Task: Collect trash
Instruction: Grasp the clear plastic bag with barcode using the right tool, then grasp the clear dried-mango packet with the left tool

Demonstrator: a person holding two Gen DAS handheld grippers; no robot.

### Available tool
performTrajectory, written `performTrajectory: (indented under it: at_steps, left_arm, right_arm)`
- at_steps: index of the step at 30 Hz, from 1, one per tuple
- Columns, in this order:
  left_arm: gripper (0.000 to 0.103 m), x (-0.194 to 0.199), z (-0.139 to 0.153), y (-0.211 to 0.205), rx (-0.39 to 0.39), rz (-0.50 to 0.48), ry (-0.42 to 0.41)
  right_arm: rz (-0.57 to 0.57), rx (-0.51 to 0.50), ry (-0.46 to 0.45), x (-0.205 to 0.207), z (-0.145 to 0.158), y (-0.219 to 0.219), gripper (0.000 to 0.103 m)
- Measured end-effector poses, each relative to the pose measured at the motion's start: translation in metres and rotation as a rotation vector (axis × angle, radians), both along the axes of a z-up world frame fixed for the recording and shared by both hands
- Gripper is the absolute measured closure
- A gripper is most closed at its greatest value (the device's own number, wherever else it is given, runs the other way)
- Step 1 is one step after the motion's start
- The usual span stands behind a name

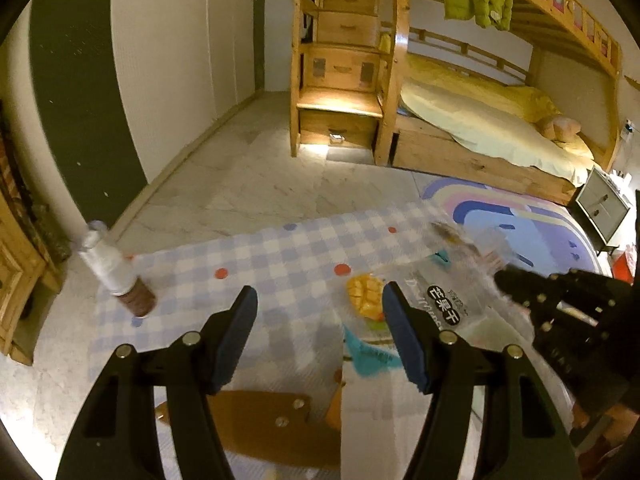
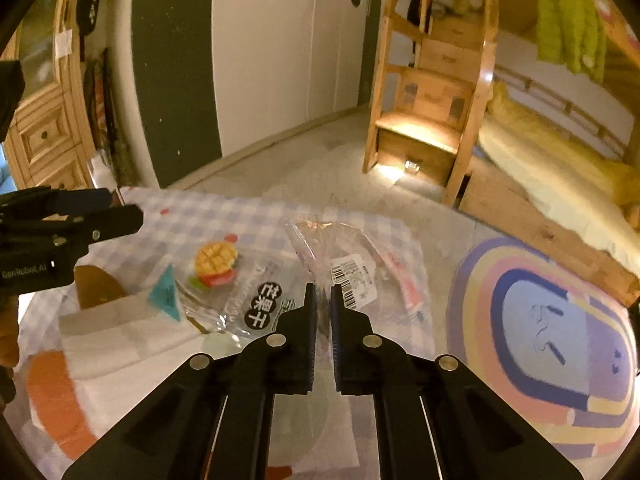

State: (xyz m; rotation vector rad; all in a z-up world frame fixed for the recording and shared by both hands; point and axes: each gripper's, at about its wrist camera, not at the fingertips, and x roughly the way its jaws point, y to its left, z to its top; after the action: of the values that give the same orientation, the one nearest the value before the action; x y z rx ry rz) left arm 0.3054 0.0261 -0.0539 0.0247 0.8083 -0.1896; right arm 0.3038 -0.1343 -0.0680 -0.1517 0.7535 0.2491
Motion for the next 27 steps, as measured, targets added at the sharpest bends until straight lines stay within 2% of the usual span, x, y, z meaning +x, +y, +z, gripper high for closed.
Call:
performTrajectory:
  at_steps: [3,7,11,16,17,18,19,22,23,24,27]
  left_arm:
    - [0.045,0.011,-0.013,-0.001,-0.016,-0.018,0.052]
    - [0.046,0.022,-0.026,-0.003,-0.067,-0.064,0.144]
    - [0.046,0.029,-0.035,-0.007,-0.088,-0.101,0.206]
    - [0.046,0.040,-0.053,-0.020,-0.096,-0.138,0.323]
    - [0.048,0.040,-0.053,-0.020,-0.099,-0.134,0.321]
    - [0.057,0.041,-0.053,-0.021,-0.121,-0.145,0.324]
    - [0.059,0.041,-0.054,-0.022,-0.125,-0.140,0.325]
    - [0.082,0.037,-0.051,-0.018,-0.118,-0.120,0.298]
    - [0.093,0.035,-0.047,-0.015,-0.120,-0.112,0.276]
    - [0.098,0.031,-0.042,-0.012,-0.131,-0.112,0.249]
    - [0.103,0.016,-0.023,-0.008,-0.136,-0.112,0.168]
  right_arm:
    - [0.013,-0.004,0.047,0.004,-0.012,0.003,0.096]
    - [0.026,-0.003,0.105,0.009,-0.024,0.008,0.096]
    - [0.034,0.005,0.137,0.010,-0.030,0.008,0.096]
    - [0.046,0.052,0.156,0.011,-0.032,0.002,0.096]
    - [0.048,0.055,0.156,0.010,-0.032,0.003,0.096]
    - [0.050,0.057,0.155,0.011,-0.032,0.002,0.096]
    - [0.053,0.058,0.152,0.010,-0.031,0.002,0.097]
    - [0.055,0.063,0.144,0.008,-0.030,0.002,0.097]
    - [0.056,0.062,0.138,0.008,-0.029,0.001,0.097]
    - [0.056,0.058,0.132,0.007,-0.029,0.001,0.097]
    - [0.047,0.059,0.100,-0.001,-0.019,0.000,0.097]
